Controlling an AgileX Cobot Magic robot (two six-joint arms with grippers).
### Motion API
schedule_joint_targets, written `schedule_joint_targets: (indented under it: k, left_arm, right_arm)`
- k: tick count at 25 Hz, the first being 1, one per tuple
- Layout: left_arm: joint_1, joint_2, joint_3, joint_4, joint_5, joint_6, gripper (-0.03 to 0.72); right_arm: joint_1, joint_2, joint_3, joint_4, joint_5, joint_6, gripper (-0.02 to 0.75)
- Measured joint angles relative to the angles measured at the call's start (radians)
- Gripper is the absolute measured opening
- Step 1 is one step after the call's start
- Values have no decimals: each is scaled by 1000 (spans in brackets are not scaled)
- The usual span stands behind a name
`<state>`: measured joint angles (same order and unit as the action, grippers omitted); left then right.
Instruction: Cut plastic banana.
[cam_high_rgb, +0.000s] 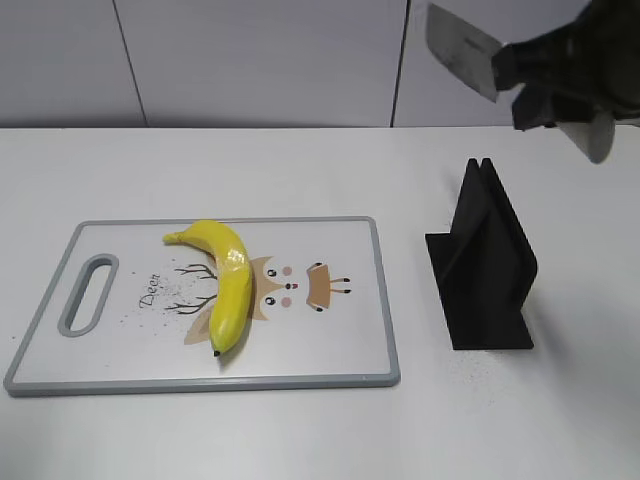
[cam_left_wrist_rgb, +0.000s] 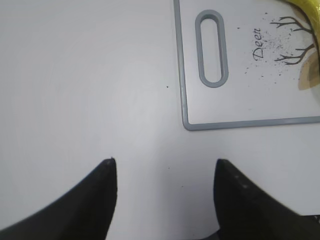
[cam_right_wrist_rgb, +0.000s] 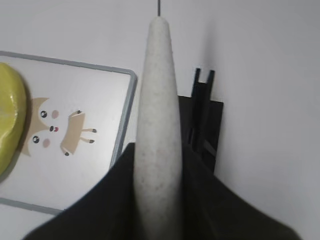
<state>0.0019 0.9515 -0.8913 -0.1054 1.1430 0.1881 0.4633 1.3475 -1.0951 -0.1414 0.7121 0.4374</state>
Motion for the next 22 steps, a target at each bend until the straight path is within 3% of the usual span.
schedule_joint_targets:
  k: [4, 10, 22]
  left_arm:
    - [0, -198, 158, 0, -69, 0, 591]
    - [0, -495, 340, 0, -112, 0, 591]
    - [0, -907, 373, 2, -158, 0, 589]
  right_arm:
    - [0, -96, 136, -73, -52, 120, 167]
    - [0, -123, 238, -76, -69, 143, 167]
    - [0, -106, 303, -70, -129, 148, 166]
